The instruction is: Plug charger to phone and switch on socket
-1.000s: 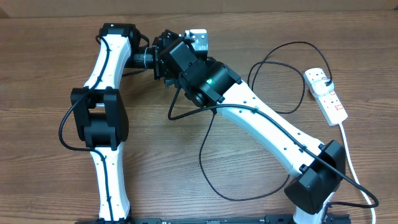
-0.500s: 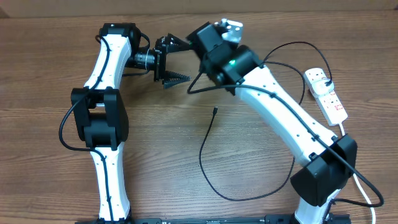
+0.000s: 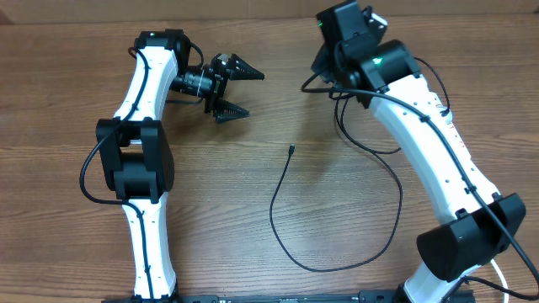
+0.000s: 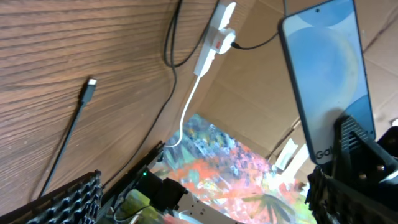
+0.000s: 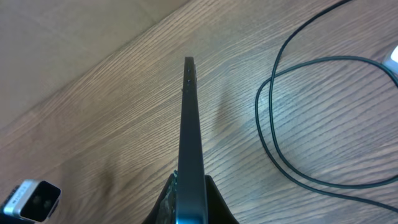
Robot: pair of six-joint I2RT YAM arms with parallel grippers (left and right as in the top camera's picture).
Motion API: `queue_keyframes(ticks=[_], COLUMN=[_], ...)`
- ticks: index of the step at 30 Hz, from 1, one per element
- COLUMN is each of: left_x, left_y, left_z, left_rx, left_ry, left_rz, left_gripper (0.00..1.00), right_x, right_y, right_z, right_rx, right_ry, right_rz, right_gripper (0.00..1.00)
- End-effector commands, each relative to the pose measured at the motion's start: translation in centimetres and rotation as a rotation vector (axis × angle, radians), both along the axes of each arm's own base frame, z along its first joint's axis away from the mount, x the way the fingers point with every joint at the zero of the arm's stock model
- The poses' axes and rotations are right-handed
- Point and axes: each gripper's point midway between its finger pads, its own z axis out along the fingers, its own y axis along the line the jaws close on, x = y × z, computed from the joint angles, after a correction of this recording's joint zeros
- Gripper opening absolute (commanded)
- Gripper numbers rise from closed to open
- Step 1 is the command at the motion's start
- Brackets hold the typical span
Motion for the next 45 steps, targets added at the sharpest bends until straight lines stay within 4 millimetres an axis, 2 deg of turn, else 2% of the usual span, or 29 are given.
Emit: queue_keyframes(ticks=[1, 7, 11, 16, 19, 25, 28, 31, 33, 36, 40, 45], left_x=[0.3, 0.5, 0.1, -0.2, -0.6, -1.2, -1.0, -0.7, -0.7, -1.0, -1.8, -1.2], left_y=[0.2, -0.2, -0.2, -0.2, 0.0, 1.8, 3.9, 7.0, 8.1, 8.5, 7.2, 6.9], left_z=[-0.3, 0.8, 1.4, 3.4, 5.1, 10.4, 12.7, 14.4, 15.3, 16.0, 16.1, 16.6], left_rx=[0.043, -0.042, -0.044, -0.040, 0.030, 0.287, 0.484, 0.705, 0.781, 0.799, 0.721, 0.699], left_ry=[-0.012, -0.228, -0.287, -0.412, -0.497, -0.749, -0.798, -0.802, -0.826, -0.842, -0.823, -0.853], left_rz=[-0.003, -0.069, -0.096, -0.131, -0.162, -0.198, -0.127, -0.012, 0.020, 0.030, 0.012, 0.022], left_gripper=[1.00, 1.00, 1.00, 1.00, 1.00, 1.00, 1.00, 1.00, 0.99, 1.00, 1.00, 1.00], right_x=[-0.1, 0.2, 0.2, 0.1, 0.1, -0.2, -0.3, -0.6, -0.7, -0.9, -1.1, -0.9], right_y=[-0.1, -0.8, -0.8, -0.7, -0.7, -0.8, -0.6, -0.4, 0.0, 0.9, 1.5, 1.5], right_z=[3.3, 3.3, 3.2, 3.3, 3.5, 4.1, 4.5, 4.9, 5.1, 5.3, 5.3, 5.5], right_rx=[0.080, 0.111, 0.123, 0.129, 0.131, 0.149, 0.163, 0.183, 0.202, 0.244, 0.301, 0.364], right_ry=[-0.065, -0.058, -0.053, -0.053, -0.058, -0.068, -0.073, -0.075, -0.075, -0.067, -0.048, -0.048], right_rz=[-0.007, -0.033, -0.028, -0.024, -0.024, -0.040, -0.030, -0.019, -0.005, 0.030, 0.018, -0.052], right_gripper=[0.04, 0.04, 0.04, 0.04, 0.04, 0.04, 0.04, 0.04, 0.04, 0.04, 0.04, 0.04])
